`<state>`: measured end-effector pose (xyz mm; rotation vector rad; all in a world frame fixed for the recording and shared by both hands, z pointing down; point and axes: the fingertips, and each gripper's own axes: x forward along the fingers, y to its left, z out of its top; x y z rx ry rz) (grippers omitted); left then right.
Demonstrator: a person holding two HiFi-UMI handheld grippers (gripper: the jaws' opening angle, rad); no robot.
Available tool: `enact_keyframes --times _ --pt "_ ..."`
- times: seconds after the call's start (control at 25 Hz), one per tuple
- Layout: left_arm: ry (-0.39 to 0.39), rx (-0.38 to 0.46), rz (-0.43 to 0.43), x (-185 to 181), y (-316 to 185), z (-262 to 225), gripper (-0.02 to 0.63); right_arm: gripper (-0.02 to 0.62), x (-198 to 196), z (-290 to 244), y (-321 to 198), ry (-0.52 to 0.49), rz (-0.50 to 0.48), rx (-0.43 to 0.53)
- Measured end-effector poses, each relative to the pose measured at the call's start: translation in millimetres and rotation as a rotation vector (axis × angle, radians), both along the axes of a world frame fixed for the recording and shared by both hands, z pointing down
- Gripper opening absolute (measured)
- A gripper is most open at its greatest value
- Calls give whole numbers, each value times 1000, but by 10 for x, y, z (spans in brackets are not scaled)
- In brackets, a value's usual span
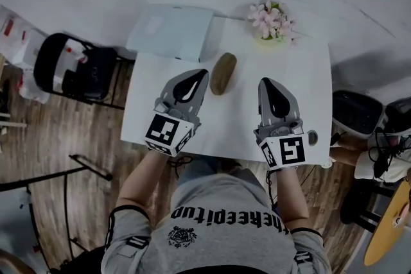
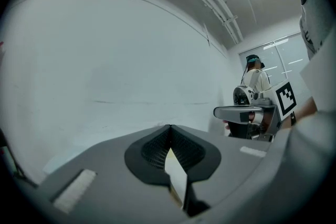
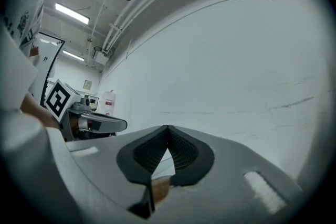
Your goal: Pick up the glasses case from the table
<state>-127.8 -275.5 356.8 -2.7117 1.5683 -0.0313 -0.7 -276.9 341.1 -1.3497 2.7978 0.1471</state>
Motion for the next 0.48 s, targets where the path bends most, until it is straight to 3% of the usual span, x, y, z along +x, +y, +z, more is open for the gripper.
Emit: enact_keyframes --times 0.48 --pt "-35 -32 143 140 -254 239 18 3 -21 5 101 -75 18 -10"
